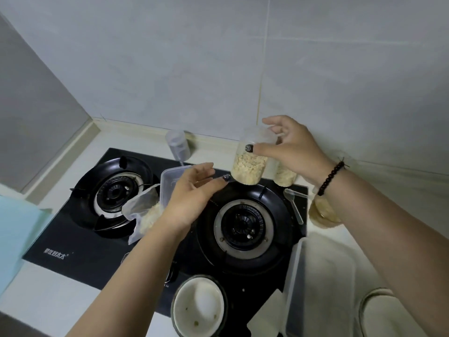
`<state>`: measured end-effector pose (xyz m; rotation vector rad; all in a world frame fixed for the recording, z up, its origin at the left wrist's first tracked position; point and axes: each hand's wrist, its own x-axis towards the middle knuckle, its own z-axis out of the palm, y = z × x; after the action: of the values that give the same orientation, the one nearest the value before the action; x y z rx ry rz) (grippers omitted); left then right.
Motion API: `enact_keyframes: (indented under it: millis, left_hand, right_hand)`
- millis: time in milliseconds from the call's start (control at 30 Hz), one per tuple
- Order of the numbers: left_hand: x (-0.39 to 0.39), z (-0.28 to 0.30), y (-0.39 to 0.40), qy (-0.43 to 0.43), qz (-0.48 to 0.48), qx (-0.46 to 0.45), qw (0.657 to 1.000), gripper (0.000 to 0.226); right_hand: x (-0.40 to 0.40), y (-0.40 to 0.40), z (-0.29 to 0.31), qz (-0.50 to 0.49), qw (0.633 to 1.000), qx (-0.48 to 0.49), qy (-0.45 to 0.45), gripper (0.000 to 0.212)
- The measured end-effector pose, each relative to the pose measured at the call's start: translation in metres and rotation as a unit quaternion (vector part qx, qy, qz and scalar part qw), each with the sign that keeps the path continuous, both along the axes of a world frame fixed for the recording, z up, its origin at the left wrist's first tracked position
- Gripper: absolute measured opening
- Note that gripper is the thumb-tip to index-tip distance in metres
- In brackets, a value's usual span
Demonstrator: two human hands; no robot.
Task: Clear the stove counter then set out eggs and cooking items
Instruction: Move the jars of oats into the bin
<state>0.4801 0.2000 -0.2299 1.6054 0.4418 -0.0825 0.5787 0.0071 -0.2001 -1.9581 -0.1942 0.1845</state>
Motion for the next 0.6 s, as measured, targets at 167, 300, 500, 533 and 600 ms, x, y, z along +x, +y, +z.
enact_keyframes:
  millis: [167, 300, 500, 533, 600]
  left_hand:
    - [0.016, 0.002, -0.017, -0.008, 0.017, -0.15, 0.989, 0.045]
    - [0.012, -0.012, -0.035, 0.007, 0.004, -0.23, 0.973, 0.065]
    - [0.007, -0.034, -0.045, 0.098, 0.08, -0.265, 0.956, 0.061]
    - [0.007, -0.036, -0.041, 0.127, 0.092, -0.288, 0.945, 0.057]
    - [0.006, -0.04, -0.032, 0.175, 0.112, -0.346, 0.915, 0.042]
  right_hand:
    - [-0.036, 0.004, 0.012, 0.001, 0.996, 0.077, 0.049, 0.065]
    - [-0.055, 0.021, -0.003, 0.006, 1.0, 0.006, 0.027, 0.064]
    - [-0.054, 0.035, -0.021, 0.041, 0.996, -0.069, 0.037, 0.056]
    - [-0.048, 0.034, -0.02, 0.043, 0.997, -0.058, 0.039, 0.055]
    - [-0.03, 0.028, -0.019, 0.004, 0.999, -0.014, 0.034, 0.05]
